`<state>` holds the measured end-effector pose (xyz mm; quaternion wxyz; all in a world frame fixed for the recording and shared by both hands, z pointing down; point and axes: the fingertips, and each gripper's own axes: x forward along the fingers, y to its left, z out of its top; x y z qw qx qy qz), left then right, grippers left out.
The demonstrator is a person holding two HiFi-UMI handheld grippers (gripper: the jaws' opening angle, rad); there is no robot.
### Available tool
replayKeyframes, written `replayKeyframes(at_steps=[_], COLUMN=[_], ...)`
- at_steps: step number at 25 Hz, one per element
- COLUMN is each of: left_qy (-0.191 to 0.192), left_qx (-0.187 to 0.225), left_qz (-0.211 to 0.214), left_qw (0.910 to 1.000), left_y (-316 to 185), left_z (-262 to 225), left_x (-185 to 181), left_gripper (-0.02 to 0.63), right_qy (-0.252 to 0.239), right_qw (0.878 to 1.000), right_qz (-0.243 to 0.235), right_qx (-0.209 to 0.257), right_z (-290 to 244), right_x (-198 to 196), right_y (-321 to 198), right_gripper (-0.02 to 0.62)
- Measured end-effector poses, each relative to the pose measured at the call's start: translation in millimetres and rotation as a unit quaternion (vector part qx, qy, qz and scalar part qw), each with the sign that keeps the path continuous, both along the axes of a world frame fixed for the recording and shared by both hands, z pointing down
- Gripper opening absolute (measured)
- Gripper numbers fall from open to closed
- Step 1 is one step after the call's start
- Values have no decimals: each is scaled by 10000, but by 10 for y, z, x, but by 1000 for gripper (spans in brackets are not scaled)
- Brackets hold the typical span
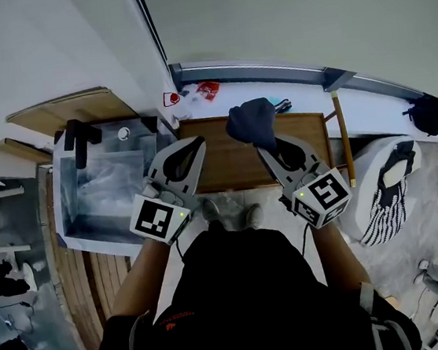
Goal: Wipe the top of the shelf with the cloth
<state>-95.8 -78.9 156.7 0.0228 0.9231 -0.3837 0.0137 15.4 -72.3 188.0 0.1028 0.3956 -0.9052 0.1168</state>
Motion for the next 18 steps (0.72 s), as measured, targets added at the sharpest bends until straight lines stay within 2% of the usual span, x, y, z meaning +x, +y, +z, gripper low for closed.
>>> replayKeyframes(at_steps=[18], left_qy=[7], left_qx=[-55], left_qz=[-1], left_qw=[10000], left_y=[-28], left_z=[68], left_x=[90], left_gripper=[20], right_qy=[-12], right_qw=[10000], right_qz=[-22], right_qx=[-84], right_z=[56], right_x=[58], right_y=[-25], right_gripper=[83])
